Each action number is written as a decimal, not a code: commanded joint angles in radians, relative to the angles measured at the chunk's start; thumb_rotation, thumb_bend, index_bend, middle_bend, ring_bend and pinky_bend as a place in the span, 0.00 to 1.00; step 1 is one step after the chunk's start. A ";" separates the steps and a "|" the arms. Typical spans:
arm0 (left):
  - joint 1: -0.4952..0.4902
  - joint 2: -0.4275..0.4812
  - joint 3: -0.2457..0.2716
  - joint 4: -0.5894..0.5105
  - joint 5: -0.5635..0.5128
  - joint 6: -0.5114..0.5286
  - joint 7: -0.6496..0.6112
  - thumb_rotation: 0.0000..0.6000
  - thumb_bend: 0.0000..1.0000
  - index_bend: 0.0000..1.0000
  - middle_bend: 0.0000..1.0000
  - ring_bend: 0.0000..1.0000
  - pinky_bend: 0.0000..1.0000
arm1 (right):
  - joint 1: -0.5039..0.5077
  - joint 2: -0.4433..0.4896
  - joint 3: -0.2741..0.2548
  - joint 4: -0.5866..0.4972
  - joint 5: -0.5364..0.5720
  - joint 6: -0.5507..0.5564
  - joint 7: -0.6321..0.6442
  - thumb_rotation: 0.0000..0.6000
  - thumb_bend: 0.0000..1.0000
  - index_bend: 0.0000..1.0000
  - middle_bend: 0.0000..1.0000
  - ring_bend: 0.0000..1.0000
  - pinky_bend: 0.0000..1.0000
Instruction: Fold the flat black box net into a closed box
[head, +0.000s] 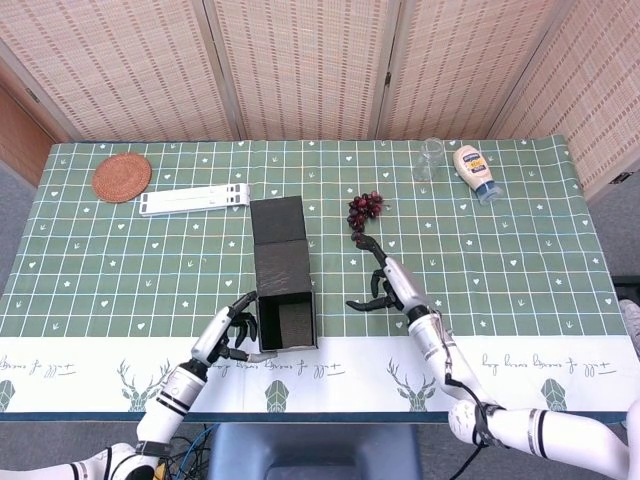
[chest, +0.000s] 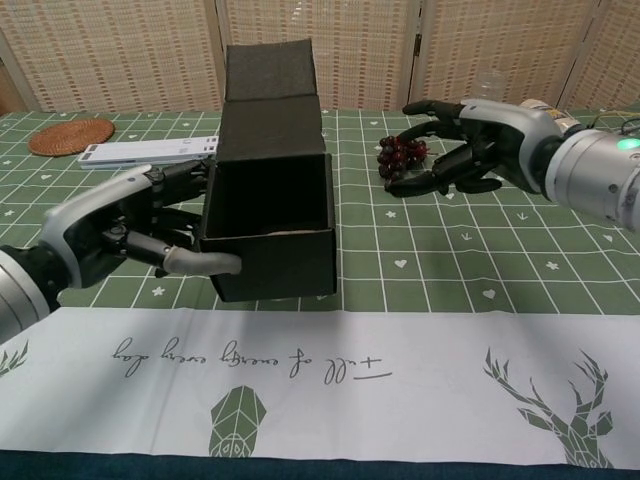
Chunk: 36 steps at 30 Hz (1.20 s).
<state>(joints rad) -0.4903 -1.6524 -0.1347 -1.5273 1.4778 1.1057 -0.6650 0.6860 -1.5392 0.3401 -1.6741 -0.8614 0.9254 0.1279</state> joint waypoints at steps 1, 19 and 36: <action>-0.005 0.032 0.014 -0.038 0.029 0.012 -0.018 1.00 0.07 0.27 0.26 0.63 0.81 | 0.035 -0.042 0.022 0.034 0.036 -0.018 -0.014 1.00 0.11 0.00 0.12 0.71 1.00; -0.072 0.032 0.029 -0.076 0.007 -0.068 0.029 1.00 0.07 0.26 0.26 0.63 0.81 | 0.156 -0.211 0.156 0.123 0.025 -0.019 0.057 1.00 0.06 0.00 0.18 0.71 1.00; -0.120 -0.056 -0.021 0.074 -0.122 -0.126 0.179 1.00 0.07 0.25 0.26 0.63 0.81 | 0.175 -0.050 0.130 -0.037 -0.001 -0.151 0.051 1.00 0.00 0.00 0.28 0.73 1.00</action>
<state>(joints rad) -0.6066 -1.6939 -0.1476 -1.4693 1.3719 0.9818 -0.5041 0.8461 -1.6067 0.4843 -1.7011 -0.8767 0.7949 0.2044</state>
